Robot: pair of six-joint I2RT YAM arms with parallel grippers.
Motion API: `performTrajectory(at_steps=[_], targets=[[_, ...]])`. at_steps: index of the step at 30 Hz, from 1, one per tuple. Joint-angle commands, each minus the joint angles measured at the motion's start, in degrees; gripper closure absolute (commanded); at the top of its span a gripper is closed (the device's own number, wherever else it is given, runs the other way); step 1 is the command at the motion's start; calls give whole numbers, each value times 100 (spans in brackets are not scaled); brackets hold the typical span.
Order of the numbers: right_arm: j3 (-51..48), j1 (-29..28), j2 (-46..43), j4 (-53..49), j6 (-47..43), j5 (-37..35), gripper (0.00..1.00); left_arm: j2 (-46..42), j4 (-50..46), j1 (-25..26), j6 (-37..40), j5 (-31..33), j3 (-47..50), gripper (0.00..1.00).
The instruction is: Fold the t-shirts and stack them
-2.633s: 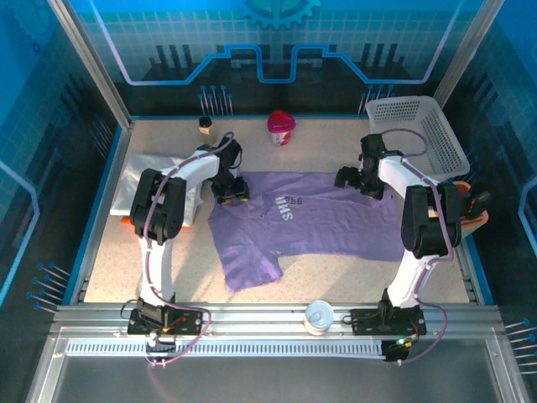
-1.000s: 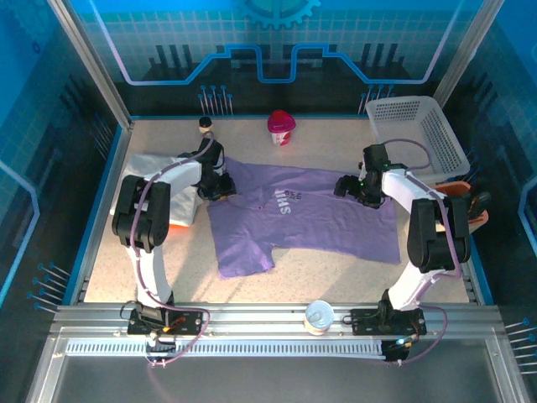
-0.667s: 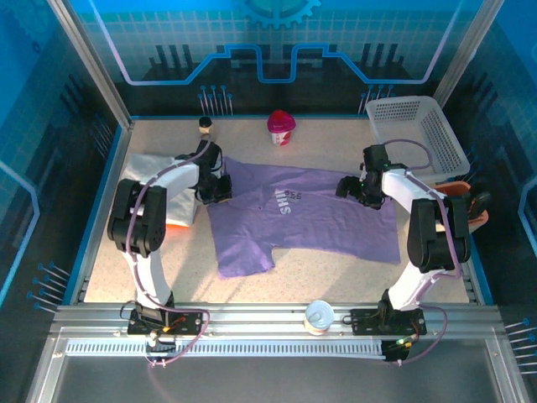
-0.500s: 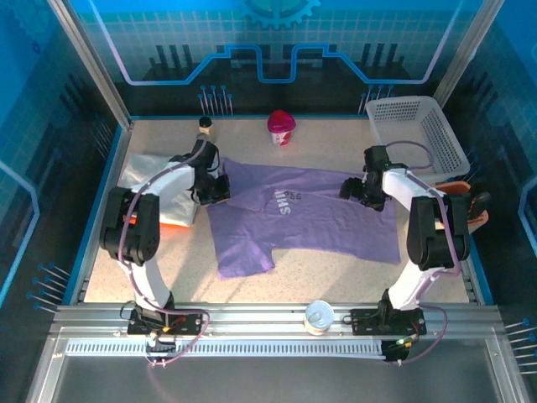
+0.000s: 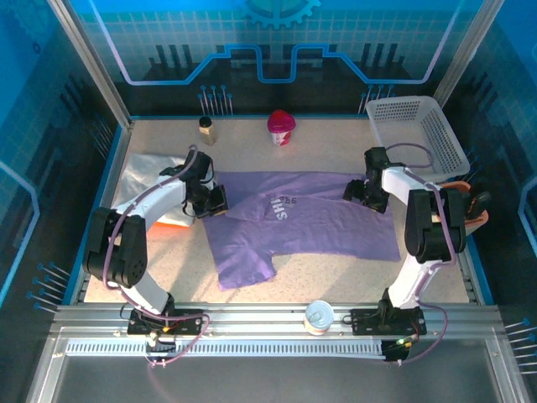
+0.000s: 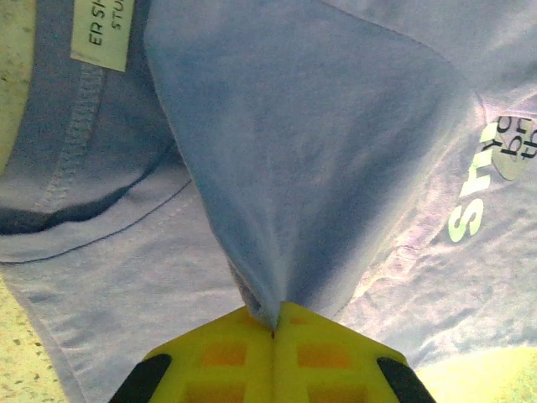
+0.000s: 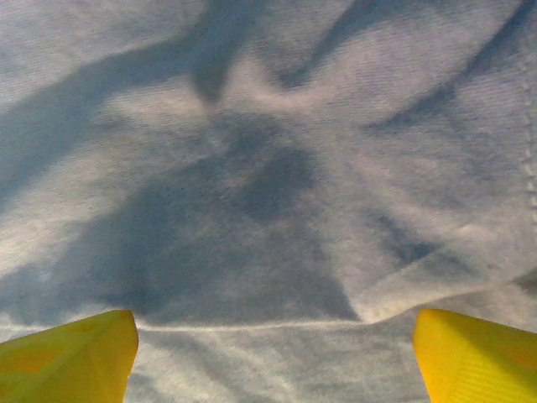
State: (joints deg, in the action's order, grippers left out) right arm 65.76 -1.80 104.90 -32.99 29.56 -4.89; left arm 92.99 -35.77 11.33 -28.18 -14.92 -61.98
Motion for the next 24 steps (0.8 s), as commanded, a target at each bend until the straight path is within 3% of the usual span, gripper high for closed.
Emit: performTrajectory(at_steps=[1, 11, 20, 24], targets=[[92, 75, 129, -139, 155, -254, 16, -187, -219, 11, -26, -97, 95, 100], [119, 143, 180, -192, 190, -486, 16, 660, -345, -157, 314, 684, 57, 100], [232, 183, -10, -139, 49, -148, 17, 966, -397, -175, 425, 701, -147, 60], [241, 28, -208, -133, -183, 59, 18, 552, -556, -175, 444, 734, -236, 51]])
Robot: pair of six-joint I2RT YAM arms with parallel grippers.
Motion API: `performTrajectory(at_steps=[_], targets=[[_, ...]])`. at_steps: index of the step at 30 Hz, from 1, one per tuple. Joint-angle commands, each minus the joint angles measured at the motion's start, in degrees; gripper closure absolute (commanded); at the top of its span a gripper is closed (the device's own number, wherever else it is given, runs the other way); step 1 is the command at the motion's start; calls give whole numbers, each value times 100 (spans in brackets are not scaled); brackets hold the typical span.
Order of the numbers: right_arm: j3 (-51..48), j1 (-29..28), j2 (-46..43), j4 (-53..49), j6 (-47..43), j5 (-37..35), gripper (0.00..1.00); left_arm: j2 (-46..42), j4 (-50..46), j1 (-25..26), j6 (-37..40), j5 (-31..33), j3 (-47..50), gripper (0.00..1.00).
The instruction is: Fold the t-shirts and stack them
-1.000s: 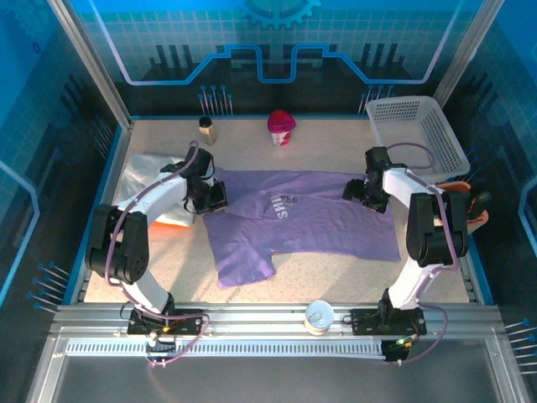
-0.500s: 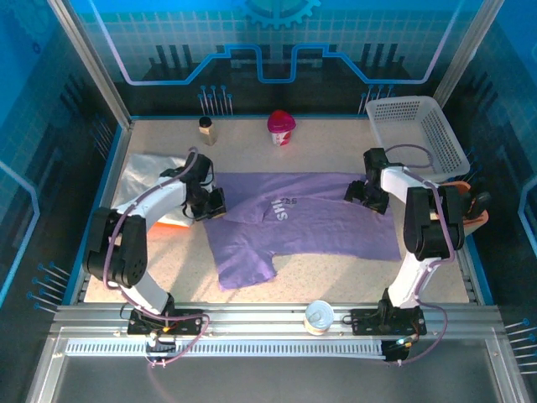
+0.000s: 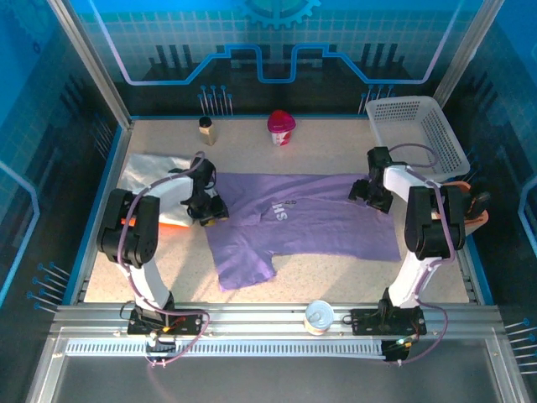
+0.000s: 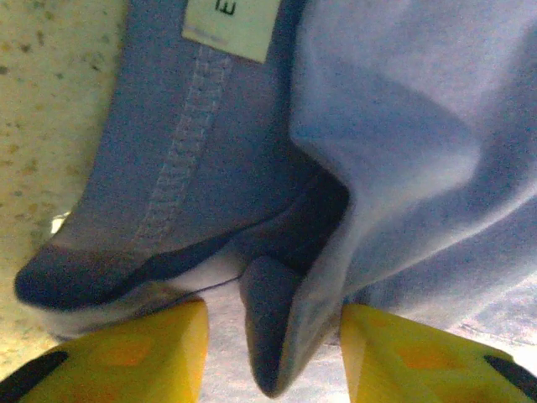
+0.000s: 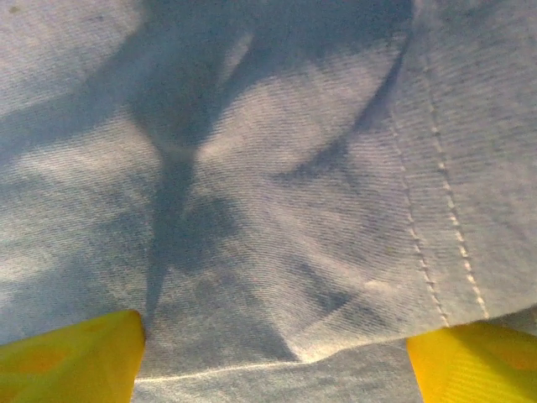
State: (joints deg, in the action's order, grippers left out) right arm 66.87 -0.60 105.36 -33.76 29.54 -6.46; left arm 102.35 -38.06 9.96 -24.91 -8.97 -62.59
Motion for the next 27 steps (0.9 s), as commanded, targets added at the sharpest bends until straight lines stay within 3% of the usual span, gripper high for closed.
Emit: performTrajectory(at_steps=[1, 8, 13, 20, 27], targets=[[103, -147, -331, -45, -221, 253, 18, -495, -381, -39, 121, 141, -242, 49], [-54, -466, -781, -75, -338, 417, 15, -675, -202, -20, -60, -450, -712, 48], [-423, -599, -981, 65, -271, 634, 15, 45, 286, 62, -294, -807, -1005, 49], [-808, -612, -902, 40, -185, 582, 17, 1125, 327, 197, -275, -814, -1744, 49], [-1250, -658, -1584, 120, -60, 501, 14, 1602, -48, 181, 60, -567, -2304, 50]])
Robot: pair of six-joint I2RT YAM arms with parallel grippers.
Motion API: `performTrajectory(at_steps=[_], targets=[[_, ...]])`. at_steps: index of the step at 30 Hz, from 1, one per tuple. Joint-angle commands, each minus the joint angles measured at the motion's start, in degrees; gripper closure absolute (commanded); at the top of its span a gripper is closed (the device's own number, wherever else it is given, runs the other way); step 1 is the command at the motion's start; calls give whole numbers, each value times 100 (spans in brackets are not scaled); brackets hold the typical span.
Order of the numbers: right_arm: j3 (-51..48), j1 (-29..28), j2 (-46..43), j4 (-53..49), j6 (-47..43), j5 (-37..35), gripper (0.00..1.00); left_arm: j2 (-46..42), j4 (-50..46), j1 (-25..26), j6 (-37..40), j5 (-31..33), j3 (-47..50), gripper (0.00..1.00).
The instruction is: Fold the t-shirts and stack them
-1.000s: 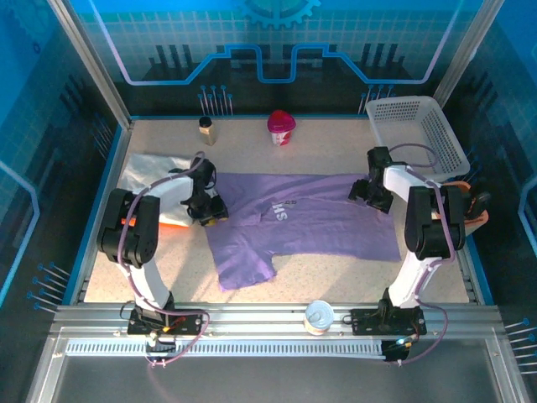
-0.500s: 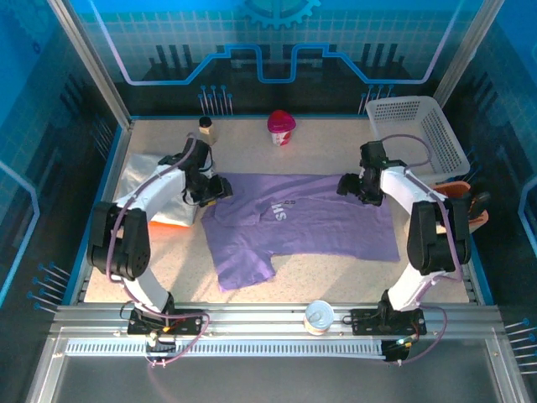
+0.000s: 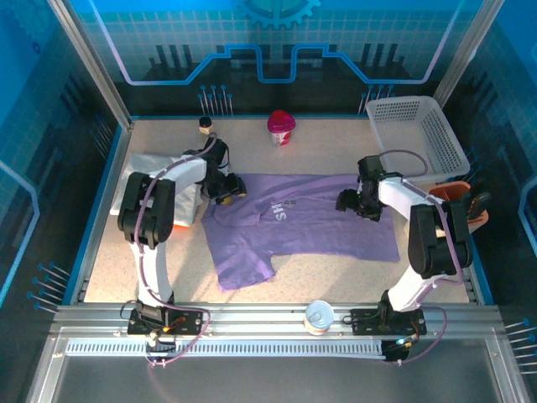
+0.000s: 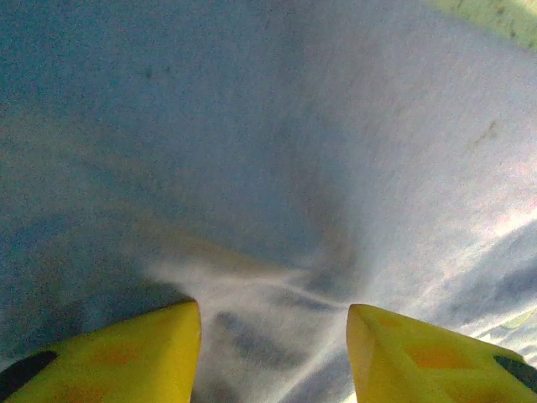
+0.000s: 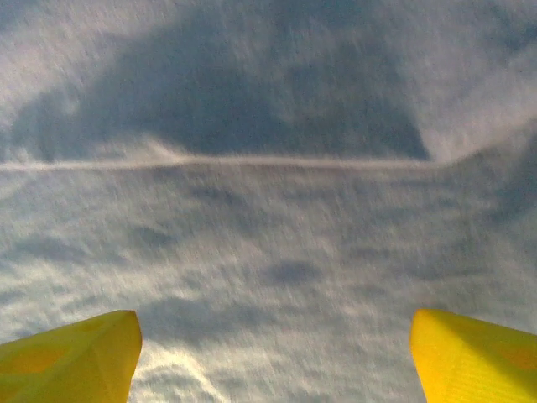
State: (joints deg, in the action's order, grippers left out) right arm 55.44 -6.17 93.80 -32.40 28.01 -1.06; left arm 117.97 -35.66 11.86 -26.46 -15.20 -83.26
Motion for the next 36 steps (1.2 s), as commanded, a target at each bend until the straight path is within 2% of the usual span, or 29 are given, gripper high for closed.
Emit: performTrajectory(at_steps=[1, 3, 11, 14, 18, 23, 26, 30, 33, 36], targets=[[-162, -127, -584, -52, 80, -79, 8, -84, -313, -9, 228, 77, -178, 51], [-271, -147, -870, -127, 52, -150, 0, -493, -202, -1, 196, 110, 107, 50], [-674, -101, -1459, -515, 369, -198, 0, -2532, -401, 267, 16, 247, 1581, 50], [-861, -91, -1744, -704, 528, -269, 3, -3460, -559, 388, -360, 192, 2403, 51], [-1155, -51, -2192, -1035, 919, -495, 13, -4833, -999, 726, -990, 385, 3398, 50], [-1640, 49, -2727, -1272, 1451, -439, 15, -6102, -1723, 1343, -1930, 474, 4253, 50], [-1836, 114, -3040, -1476, 1616, -536, 14, -6762, -1667, 1753, -2735, 427, 4884, 50], [-2052, 327, -3450, -1722, 1742, -637, 14, -7202, -1209, 2222, -3594, 368, 5591, 52], [-2259, 646, -3671, -1816, 1851, -587, 13, -7240, -844, 2405, -3929, 430, 5877, 56], [-2455, 1002, -3855, -1742, 1787, -445, 13, -7086, -450, 2485, -4066, 422, 6068, 57]])
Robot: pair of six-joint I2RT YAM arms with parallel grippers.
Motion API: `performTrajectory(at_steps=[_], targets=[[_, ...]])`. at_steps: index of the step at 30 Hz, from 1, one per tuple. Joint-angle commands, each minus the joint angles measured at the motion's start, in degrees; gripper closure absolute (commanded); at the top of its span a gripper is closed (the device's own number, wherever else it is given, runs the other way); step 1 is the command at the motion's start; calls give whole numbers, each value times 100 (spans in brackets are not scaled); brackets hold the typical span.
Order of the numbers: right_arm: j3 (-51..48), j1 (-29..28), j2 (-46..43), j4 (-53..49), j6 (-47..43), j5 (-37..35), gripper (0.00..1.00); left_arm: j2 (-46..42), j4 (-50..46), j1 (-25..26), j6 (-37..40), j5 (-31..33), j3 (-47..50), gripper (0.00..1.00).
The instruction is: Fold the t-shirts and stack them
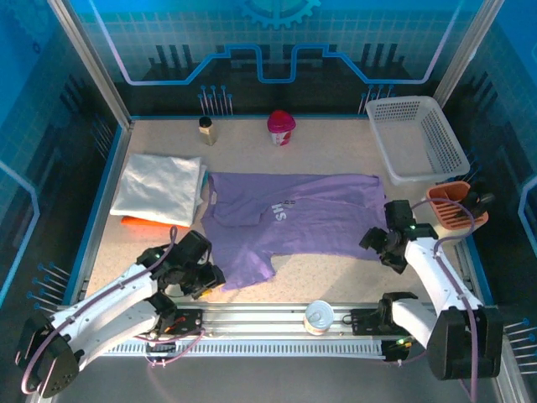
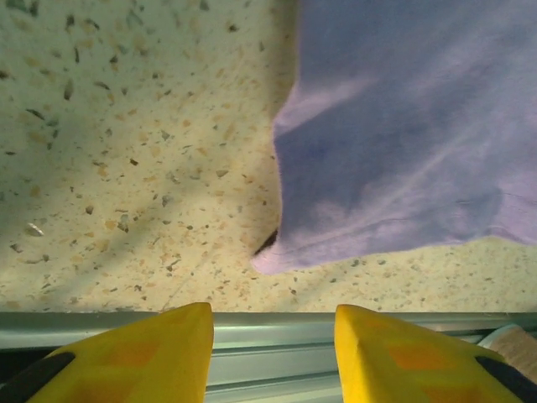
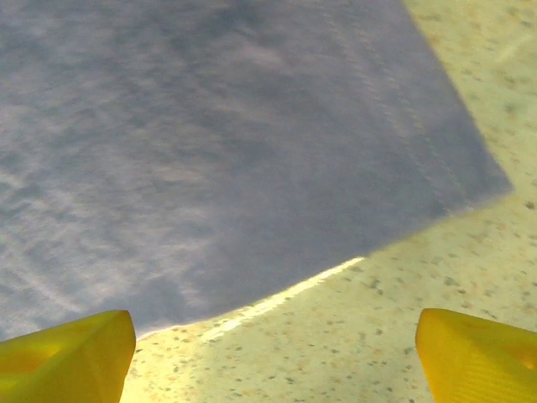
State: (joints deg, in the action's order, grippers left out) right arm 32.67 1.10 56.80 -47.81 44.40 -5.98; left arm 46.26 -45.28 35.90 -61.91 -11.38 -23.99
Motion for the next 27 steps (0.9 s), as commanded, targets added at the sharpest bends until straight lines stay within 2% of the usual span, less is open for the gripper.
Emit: performTrajectory(at_steps=[1, 9, 15, 27], targets=[[-234, 354, -182, -122, 134, 129, 14, 174, 603, 90, -530, 45, 168, 57], [-324, 742, 226, 302, 55, 156, 23, 776, 1287, 405, -704, 85, 243, 60], [-426, 846, 707, 896, 104, 346, 27, 899, 1244, 409, -683, 267, 313, 65], [-436, 1139, 1103, 1181, -36, 373, 32, 1338, 1459, 409, -596, 301, 329, 76]])
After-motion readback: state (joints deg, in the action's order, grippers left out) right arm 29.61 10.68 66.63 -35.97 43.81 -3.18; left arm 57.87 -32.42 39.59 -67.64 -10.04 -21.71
